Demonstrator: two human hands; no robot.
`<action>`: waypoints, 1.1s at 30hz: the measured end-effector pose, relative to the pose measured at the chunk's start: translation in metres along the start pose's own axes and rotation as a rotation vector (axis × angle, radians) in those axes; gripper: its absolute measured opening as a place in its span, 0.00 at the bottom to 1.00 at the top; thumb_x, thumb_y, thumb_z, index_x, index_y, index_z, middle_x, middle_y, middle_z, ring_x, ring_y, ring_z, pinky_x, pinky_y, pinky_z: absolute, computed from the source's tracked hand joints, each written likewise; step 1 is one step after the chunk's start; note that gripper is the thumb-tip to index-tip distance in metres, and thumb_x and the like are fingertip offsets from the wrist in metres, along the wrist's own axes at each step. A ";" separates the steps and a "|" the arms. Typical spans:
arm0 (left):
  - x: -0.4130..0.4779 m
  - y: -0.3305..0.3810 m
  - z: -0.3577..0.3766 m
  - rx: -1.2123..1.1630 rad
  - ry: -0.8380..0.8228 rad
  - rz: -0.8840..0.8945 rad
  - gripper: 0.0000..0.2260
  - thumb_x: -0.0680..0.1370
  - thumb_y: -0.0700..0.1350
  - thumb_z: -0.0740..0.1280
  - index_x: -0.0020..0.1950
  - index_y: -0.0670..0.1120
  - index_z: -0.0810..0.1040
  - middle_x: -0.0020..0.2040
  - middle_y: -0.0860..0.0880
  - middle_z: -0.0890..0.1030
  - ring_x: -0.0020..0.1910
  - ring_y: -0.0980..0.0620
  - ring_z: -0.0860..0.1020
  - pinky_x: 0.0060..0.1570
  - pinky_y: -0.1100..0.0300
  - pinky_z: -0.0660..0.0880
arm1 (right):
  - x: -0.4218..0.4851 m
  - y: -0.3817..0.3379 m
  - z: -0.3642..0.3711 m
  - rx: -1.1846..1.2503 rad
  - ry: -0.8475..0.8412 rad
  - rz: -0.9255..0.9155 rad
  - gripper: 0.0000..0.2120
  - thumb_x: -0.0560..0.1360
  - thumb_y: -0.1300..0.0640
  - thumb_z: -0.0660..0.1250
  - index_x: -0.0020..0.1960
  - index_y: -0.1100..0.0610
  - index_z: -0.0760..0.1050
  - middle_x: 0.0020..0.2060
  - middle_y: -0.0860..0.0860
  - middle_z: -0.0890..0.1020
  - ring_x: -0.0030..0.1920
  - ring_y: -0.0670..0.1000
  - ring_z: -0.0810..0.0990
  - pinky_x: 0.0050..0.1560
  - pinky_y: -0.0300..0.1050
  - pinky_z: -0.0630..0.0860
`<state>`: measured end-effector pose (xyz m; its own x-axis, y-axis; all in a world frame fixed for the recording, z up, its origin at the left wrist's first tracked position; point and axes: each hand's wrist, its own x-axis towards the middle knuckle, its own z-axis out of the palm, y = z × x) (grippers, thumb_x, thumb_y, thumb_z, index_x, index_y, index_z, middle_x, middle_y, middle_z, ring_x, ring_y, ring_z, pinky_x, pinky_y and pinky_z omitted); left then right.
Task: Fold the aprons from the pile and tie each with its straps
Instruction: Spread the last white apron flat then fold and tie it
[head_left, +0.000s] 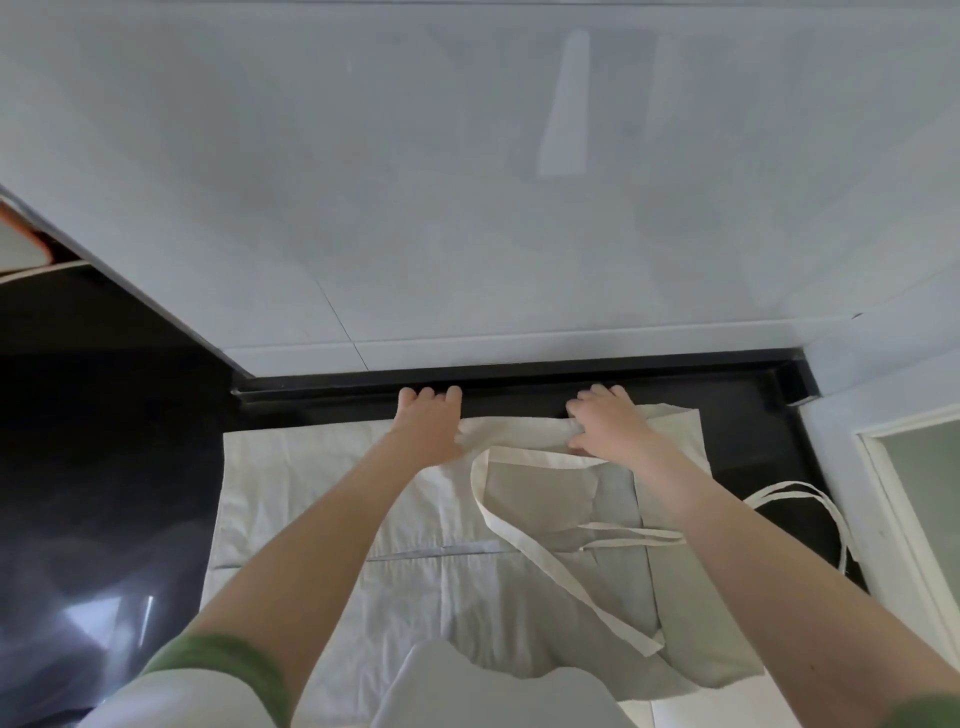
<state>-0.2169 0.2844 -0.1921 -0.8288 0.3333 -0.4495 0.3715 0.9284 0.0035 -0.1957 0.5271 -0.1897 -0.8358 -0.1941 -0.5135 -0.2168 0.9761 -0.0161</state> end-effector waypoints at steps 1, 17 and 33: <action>-0.002 -0.003 -0.005 0.038 -0.005 0.015 0.13 0.76 0.46 0.63 0.59 0.45 0.67 0.44 0.51 0.71 0.46 0.49 0.68 0.50 0.55 0.59 | -0.005 0.000 -0.003 0.082 -0.004 0.020 0.09 0.77 0.52 0.66 0.47 0.56 0.69 0.44 0.50 0.72 0.51 0.55 0.74 0.46 0.46 0.64; -0.068 -0.009 -0.066 0.017 0.109 0.271 0.28 0.72 0.35 0.60 0.71 0.50 0.63 0.42 0.53 0.76 0.39 0.50 0.74 0.33 0.60 0.64 | -0.089 -0.005 -0.035 -0.018 0.166 0.060 0.32 0.78 0.61 0.57 0.78 0.48 0.48 0.37 0.47 0.72 0.36 0.50 0.72 0.33 0.43 0.65; -0.090 0.010 0.004 -0.252 -0.151 0.233 0.20 0.83 0.57 0.52 0.72 0.51 0.68 0.67 0.46 0.71 0.68 0.45 0.68 0.66 0.51 0.65 | -0.142 -0.045 0.057 0.380 -0.191 0.121 0.16 0.77 0.44 0.58 0.60 0.49 0.75 0.51 0.44 0.76 0.51 0.47 0.74 0.52 0.44 0.71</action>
<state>-0.1363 0.2632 -0.1551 -0.6560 0.5297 -0.5377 0.4125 0.8482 0.3323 -0.0389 0.5165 -0.1653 -0.7281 -0.0894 -0.6797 0.1078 0.9642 -0.2423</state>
